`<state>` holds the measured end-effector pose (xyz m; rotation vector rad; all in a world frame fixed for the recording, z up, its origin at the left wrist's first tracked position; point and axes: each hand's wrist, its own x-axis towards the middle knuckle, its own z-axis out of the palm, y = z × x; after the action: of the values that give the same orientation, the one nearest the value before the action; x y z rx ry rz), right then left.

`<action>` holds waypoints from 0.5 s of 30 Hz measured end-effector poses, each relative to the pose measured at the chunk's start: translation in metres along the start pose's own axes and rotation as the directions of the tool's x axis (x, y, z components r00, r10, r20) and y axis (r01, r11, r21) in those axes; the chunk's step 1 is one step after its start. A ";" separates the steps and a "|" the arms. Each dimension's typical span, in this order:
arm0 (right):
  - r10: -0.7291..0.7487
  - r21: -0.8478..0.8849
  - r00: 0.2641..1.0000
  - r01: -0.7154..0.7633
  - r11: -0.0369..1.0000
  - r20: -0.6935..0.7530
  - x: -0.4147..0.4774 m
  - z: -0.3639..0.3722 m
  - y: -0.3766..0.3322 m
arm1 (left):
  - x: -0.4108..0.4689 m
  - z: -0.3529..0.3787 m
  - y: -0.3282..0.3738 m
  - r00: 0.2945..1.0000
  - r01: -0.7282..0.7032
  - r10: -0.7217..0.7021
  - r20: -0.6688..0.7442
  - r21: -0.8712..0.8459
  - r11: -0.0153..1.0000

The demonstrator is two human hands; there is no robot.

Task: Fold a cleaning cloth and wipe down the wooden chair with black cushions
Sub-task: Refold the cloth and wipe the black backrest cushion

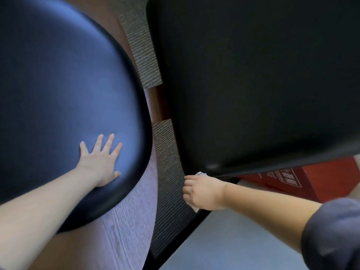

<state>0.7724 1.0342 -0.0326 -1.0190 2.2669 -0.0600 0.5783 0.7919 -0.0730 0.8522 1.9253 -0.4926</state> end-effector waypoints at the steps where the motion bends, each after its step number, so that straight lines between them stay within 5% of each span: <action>1: 0.099 0.115 0.993 -0.092 0.989 -0.057 -0.008 0.000 -0.010 | -0.005 -0.003 0.003 1.000 0.009 -0.009 0.004 -0.032 0.999; 3: 0.408 0.418 0.904 -0.323 0.849 -0.131 -0.022 0.001 -0.034 | -0.015 -0.011 0.012 1.000 0.025 -0.023 0.013 -0.093 0.995; 5: 0.746 0.779 0.665 -0.489 0.393 0.041 -0.038 -0.001 -0.058 | -0.024 -0.023 0.028 1.000 0.016 -0.015 0.008 -0.106 0.994; 7: 0.872 0.913 0.381 -0.378 -0.156 0.307 -0.037 0.000 -0.073 | -0.027 -0.035 0.039 1.000 -0.002 0.003 0.002 -0.140 0.990; 10: 0.753 0.759 0.104 -0.034 -0.650 0.649 -0.020 0.015 -0.084 | -0.035 -0.055 0.066 0.996 -0.067 0.057 -0.068 -0.148 0.987; 12: 0.501 0.449 0.097 0.326 -0.832 0.860 -0.001 0.024 -0.078 | -0.035 -0.064 0.080 0.985 -0.123 0.100 -0.142 -0.165 0.979; 15: 0.316 0.109 0.212 0.648 -0.753 0.925 0.024 0.038 -0.072 | -0.027 -0.075 0.102 0.959 -0.229 0.158 -0.237 -0.311 0.922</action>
<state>0.8291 0.9754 -0.0545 -2.4319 -0.5059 1.8791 0.6167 0.8993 -0.0124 0.8825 2.0099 0.0513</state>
